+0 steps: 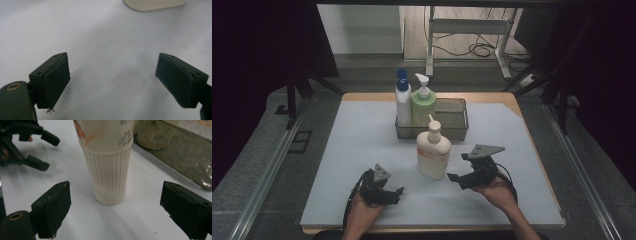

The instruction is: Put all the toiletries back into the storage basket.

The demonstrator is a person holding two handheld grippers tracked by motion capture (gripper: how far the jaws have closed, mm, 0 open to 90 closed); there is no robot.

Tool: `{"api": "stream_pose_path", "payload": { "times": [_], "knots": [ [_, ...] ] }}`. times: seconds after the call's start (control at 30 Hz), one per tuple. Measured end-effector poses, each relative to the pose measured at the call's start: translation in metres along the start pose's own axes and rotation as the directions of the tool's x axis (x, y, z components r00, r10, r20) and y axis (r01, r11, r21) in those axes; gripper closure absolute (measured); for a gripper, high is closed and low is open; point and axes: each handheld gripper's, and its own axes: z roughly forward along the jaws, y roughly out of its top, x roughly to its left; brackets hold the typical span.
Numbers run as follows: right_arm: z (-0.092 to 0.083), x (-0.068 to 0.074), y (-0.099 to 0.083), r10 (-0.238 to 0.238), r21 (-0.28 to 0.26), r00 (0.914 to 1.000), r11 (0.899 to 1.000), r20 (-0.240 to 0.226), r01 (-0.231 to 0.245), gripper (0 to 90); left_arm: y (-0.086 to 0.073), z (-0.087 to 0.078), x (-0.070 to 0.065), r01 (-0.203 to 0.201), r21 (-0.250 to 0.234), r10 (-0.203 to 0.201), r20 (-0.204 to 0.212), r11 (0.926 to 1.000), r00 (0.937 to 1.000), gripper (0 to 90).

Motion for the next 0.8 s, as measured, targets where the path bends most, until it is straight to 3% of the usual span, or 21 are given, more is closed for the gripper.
{"api": "stream_pose_path", "payload": {
  "times": [0.17, 0.33, 0.8],
  "knots": [
    [0.003, 0.002, 0.011, -0.013, -0.014, 0.9999, 1.0, -0.004, 0.013, 10.1, -0.003, 0.006, -0.001, 0.001, 0.021, -0.001, -0.004, 0.9998, 1.0, 12.0],
    [0.009, 0.004, 0.021, -0.022, -0.022, 0.9997, 1.0, -0.008, 0.022, 10.0, -0.007, 0.007, 0.0, 0.002, -0.006, -0.002, 0.001, 1.0, 1.0, 11.5],
    [0.026, 0.011, 0.046, -0.044, -0.035, 0.999, 0.998, -0.009, 0.043, 10.5, -0.008, 0.007, -0.001, 0.002, -0.011, -0.002, -0.001, 0.9999, 1.0, 11.5]
  ]
}}
